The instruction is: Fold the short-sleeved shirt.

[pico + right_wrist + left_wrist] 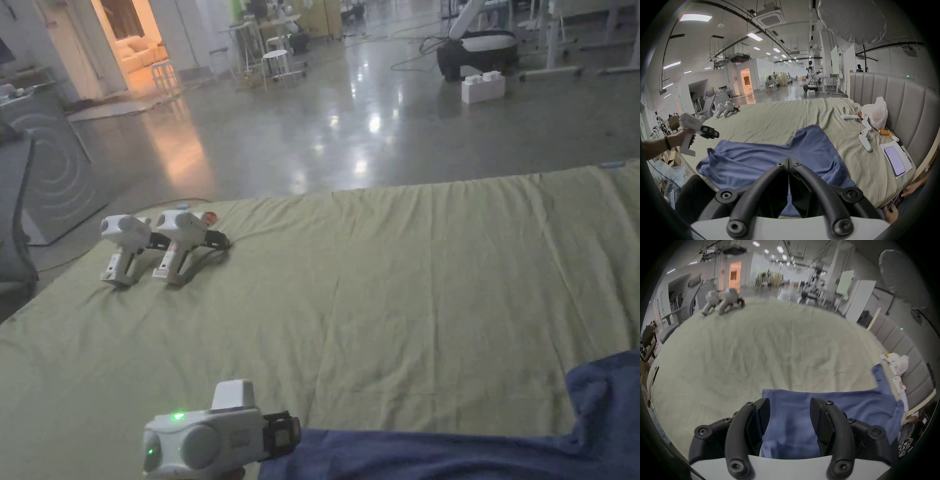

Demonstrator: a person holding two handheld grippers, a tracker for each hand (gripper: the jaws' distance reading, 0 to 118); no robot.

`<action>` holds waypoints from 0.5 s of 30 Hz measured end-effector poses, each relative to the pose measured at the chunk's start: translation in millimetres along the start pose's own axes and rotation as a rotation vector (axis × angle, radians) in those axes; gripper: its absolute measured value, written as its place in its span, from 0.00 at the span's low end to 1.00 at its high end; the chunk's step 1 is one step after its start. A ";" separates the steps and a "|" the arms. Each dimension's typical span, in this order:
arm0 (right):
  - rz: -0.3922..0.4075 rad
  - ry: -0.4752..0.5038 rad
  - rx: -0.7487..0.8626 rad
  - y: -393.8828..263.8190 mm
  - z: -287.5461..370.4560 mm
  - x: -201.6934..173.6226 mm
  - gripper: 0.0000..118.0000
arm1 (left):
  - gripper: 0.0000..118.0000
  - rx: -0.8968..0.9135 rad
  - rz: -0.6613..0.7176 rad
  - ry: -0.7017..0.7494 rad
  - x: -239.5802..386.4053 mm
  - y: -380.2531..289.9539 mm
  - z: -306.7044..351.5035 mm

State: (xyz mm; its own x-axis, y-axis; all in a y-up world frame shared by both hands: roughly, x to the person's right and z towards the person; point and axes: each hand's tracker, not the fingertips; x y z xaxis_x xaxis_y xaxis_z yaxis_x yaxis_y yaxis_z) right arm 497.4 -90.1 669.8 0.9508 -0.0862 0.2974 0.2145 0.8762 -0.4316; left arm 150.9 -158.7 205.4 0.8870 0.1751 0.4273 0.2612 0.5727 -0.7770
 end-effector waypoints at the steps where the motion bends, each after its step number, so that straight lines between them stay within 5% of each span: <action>1: 0.000 -0.009 -0.015 -1.0 -2.1 2.1 0.00 | 0.46 -0.023 -0.014 0.028 -2.2 3.6 -15.4; 4: -0.002 -0.040 -0.041 -4.5 -6.3 8.9 0.00 | 0.43 -0.045 0.008 0.043 -4.8 5.3 -45.8; 9: -0.046 -0.060 -0.093 -11.0 -18.4 24.1 0.00 | 0.24 -0.058 -0.102 0.107 10.4 -4.1 -55.7; 12: -0.069 -0.050 -0.118 -10.7 -28.4 35.4 0.00 | 0.02 -0.067 -0.052 0.088 8.1 -1.5 -58.1; 15: -0.061 -0.074 -0.139 8.5 -49.6 53.7 0.00 | 0.01 -0.093 -0.065 0.112 14.4 -0.2 -64.2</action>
State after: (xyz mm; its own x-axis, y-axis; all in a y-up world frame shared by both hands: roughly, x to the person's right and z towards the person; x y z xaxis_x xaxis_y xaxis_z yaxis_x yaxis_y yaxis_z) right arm 561.3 -110.8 639.9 0.9170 -0.0975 0.3868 0.3052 0.7958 -0.5230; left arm 188.0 -207.7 182.0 0.9027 0.0468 0.4277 0.3489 0.5020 -0.7914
